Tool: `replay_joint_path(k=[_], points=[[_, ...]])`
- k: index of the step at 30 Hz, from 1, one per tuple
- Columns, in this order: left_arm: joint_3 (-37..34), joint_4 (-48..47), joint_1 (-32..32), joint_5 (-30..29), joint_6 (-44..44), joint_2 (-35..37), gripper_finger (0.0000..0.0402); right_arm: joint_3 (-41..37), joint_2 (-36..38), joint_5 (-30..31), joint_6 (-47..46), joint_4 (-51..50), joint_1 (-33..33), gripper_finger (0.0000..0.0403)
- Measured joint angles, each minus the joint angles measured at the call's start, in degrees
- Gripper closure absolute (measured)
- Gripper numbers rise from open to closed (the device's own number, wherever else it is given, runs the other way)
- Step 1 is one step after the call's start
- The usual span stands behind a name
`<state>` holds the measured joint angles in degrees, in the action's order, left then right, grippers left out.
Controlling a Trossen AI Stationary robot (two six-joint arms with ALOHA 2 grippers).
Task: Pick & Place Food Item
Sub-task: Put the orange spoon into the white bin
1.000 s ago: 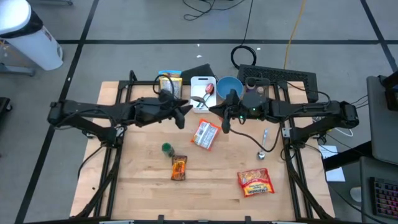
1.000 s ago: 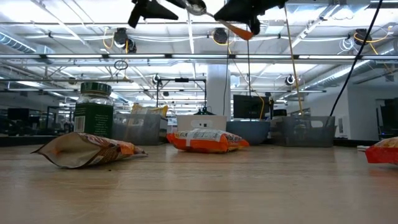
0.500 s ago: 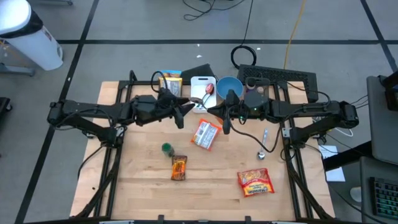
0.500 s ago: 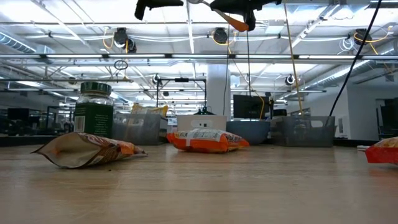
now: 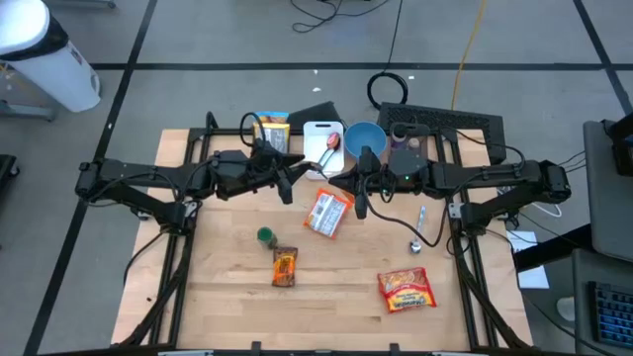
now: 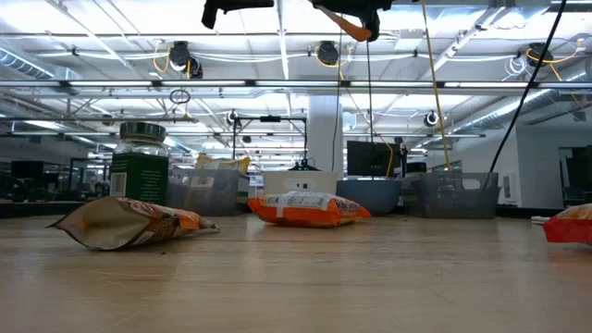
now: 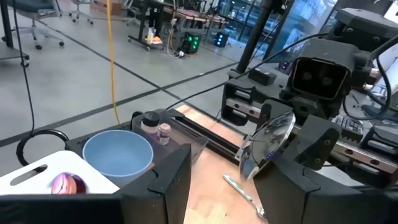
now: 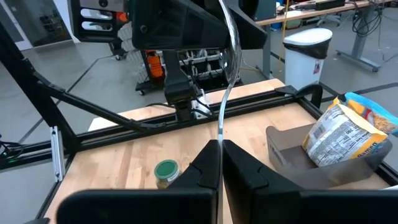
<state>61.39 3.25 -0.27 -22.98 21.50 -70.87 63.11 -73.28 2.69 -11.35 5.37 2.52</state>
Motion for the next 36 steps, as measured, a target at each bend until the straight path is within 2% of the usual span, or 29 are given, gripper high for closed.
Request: replay_joint_path(k=[5,17,24,29,36], points=[[0.0,0.0,0.0,0.0,0.2,0.0,0.0254,0.0,0.0,0.0,-0.1,0.0,0.0,0.0403],[0.0,0.7,-0.1,1.0,-1.2,0.0,0.0390,0.0,0.0,0.1,-0.6,0.1,0.0,0.0403],[0.0,1.6,-0.1,1.2,-1.4,0.0,0.0373,0.0,0.0,0.1,-1.1,0.2,0.0,0.0403],[0.0,1.4,0.0,0.9,-1.8,0.0,0.0394,0.0,-0.2,0.0,-1.5,0.1,0.0,0.0403],[0.0,1.0,-0.1,1.5,-0.9,0.0,0.0394,0.0,-1.4,-2.8,-1.7,0.6,0.0,0.0402]])
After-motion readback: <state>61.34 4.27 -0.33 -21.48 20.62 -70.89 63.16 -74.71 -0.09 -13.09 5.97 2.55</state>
